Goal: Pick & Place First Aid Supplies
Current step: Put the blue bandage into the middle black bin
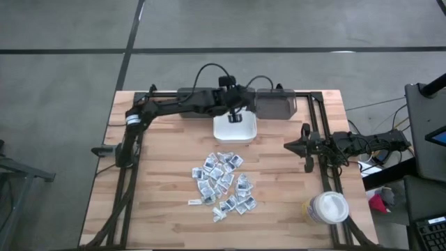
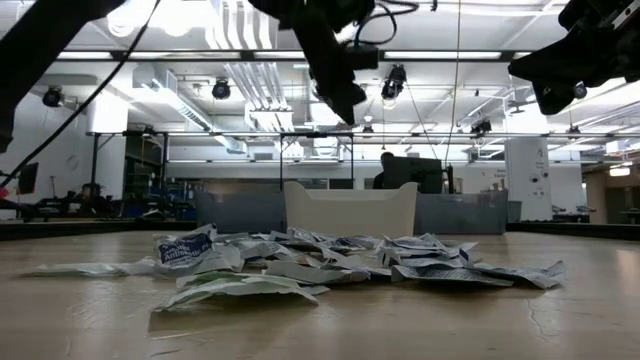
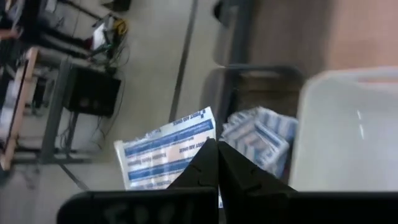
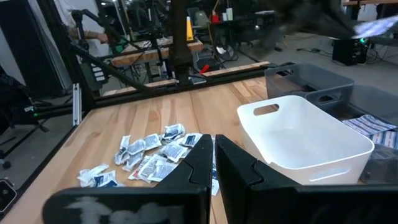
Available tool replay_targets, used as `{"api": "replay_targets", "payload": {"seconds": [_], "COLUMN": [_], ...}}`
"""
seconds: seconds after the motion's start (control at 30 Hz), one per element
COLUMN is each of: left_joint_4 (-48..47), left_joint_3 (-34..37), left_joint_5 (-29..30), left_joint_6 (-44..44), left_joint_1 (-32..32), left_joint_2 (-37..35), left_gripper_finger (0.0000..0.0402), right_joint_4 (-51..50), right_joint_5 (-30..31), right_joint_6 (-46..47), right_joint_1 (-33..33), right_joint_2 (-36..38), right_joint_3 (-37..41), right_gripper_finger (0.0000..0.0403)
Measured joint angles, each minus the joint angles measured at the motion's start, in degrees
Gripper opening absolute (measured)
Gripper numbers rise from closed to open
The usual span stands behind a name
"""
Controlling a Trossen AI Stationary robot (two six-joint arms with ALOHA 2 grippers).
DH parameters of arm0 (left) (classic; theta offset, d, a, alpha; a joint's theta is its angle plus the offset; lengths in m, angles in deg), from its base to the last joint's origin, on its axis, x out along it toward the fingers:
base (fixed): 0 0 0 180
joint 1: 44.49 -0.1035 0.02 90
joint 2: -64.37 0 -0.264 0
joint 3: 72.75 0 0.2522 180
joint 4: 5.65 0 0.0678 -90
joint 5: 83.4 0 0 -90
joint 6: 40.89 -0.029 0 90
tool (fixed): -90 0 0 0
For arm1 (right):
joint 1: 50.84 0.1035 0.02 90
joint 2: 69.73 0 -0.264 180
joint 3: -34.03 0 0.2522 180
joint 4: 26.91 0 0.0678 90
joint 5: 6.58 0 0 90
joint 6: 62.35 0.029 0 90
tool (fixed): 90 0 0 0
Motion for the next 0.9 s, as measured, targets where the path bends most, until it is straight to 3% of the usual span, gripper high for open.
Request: {"api": "replay_targets", "payload": {"seconds": [0.17,0.4,0.67,0.9], "left_joint_4": [6.3,8.3,4.6,3.5], "left_joint_3": [-0.1,-4.8,-9.9,-8.6], "left_joint_5": [0.0,0.1,-1.4,-1.7], "left_joint_6": [9.4,23.5,30.3,33.4], "left_joint_1": [-2.2,-3.2,-3.3,-4.0], "left_joint_2": [2.9,9.0,16.2,17.7], "left_gripper_finger": [0.0000,0.0000,0.0000,0.0000], "right_joint_4": [0.1,0.0,0.1,0.1], "right_joint_5": [1.8,3.0,3.2,3.2], "right_joint_6": [0.1,0.2,0.2,0.2], "right_joint_1": [0.0,0.0,0.0,0.0], "right_joint_2": [0.0,0.0,0.0,0.0], "right_joint_3": [0.0,0.0,0.0,0.0], "right_gripper_finger": [0.0018,0.0018,0.0018,0.0018]}}
